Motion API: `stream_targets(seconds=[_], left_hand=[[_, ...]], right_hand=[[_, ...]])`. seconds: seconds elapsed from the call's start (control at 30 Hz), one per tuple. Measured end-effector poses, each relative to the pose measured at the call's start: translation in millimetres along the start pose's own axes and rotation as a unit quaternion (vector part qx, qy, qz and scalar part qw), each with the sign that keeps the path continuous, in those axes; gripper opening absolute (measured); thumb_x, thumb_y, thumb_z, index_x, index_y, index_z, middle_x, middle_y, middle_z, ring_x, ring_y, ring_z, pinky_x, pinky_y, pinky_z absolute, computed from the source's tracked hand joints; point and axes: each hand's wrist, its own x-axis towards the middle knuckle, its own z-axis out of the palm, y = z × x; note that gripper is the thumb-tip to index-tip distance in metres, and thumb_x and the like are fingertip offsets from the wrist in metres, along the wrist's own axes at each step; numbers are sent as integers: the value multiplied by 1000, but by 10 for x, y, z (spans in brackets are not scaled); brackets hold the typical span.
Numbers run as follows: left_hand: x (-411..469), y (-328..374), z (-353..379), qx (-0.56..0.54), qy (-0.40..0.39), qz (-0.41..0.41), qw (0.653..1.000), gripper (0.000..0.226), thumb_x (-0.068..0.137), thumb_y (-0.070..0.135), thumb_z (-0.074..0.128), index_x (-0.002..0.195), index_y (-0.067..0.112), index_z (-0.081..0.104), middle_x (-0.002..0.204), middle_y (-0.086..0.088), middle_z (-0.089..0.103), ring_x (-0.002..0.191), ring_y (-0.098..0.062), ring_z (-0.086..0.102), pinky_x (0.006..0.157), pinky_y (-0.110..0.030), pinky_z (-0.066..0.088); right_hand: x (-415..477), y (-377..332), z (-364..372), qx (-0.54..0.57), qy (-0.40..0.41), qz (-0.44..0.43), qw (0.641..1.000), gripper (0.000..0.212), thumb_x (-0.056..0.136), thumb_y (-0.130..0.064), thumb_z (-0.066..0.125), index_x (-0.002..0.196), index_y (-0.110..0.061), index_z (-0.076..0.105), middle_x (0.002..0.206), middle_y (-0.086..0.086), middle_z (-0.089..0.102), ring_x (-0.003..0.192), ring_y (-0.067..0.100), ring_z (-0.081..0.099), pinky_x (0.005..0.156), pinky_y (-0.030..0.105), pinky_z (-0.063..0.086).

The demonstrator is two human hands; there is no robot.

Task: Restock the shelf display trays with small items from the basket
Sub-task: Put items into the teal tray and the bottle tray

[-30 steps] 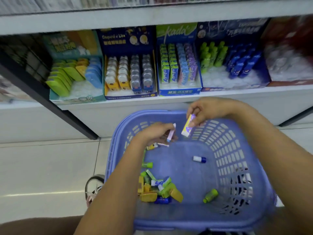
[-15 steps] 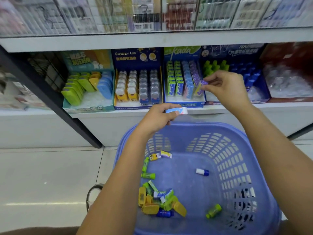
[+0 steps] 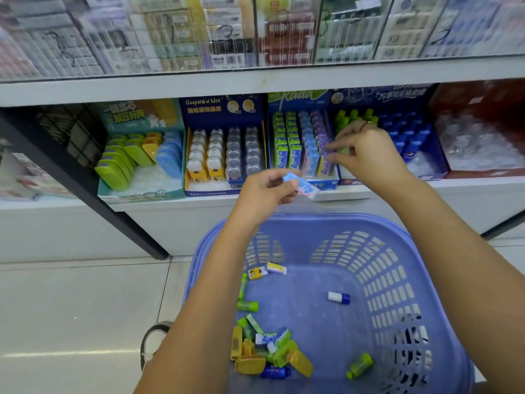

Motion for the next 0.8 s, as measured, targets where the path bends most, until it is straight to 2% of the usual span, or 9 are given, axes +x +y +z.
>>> stream_targets(seconds=[0.1,0.17,0.2,0.33,0.4,0.47,0.53,0.63,0.8], left_hand=[[-13,29,27,11,36,20,999,13,85,9,69,97,7,67,76,-2,67,67,-8,64,69,-21,54],[-22,66,37,11,57,40,997,12,80,13,74,87,14,64,70,1,69,65,-8,66,66,-20,54],[-22,85,42,7,62,54,997,13,79,16,75,85,15,64,69,2,71,66,-8,68,65,-18,53],[-11,108,62,60,80,114,989,13,89,28,64,98,19,67,92,0,73,88,-12,69,79,-24,55],[0,34,72,213,70,131,966,29,94,30,56,120,18,62,116,1,67,108,-10,61,95,-23,46],[-11,-86,102,367,28,146,918,41,95,24,53,135,14,51,138,-2,53,129,-14,45,104,-20,31],[-20,-196,138,440,-7,152,885,49,95,17,52,142,13,41,148,-3,41,140,-18,29,111,-22,20],[4,-239,140,457,0,167,874,53,94,15,52,145,14,37,150,-2,38,142,-17,25,113,-23,17],[38,-219,125,460,-5,171,871,51,94,16,52,143,16,39,149,-1,40,140,-16,29,112,-24,21]], right_hand=[[-91,-241,-40,99,-80,-9,992,36,76,-25,76,111,-23,67,99,-4,64,61,5,48,61,15,40],[-168,-380,-25,147,-173,-31,973,41,74,-19,78,112,-25,65,96,-3,67,60,6,52,57,10,42],[-188,-415,-17,152,-180,-40,971,39,74,-15,78,110,-23,65,93,-1,68,60,6,53,57,9,43],[-169,-415,-31,196,-63,-18,978,21,82,-13,70,103,-16,68,84,3,67,69,14,62,65,21,52],[-132,-348,-19,185,-11,-4,983,18,86,-15,66,104,-14,68,84,0,65,69,12,60,64,15,51],[-103,-282,21,163,9,3,987,18,86,-15,66,105,-12,68,85,-1,63,74,8,58,66,5,46],[-102,-231,83,151,16,6,988,17,86,-13,66,103,-11,65,86,-2,61,74,3,56,67,-1,41],[-134,-164,183,135,-1,-5,991,13,86,-11,66,99,-10,64,84,-5,61,72,-4,55,67,-4,39],[-154,-109,266,126,-10,-8,992,12,83,-9,68,95,-6,67,89,4,67,74,9,60,67,1,41]])
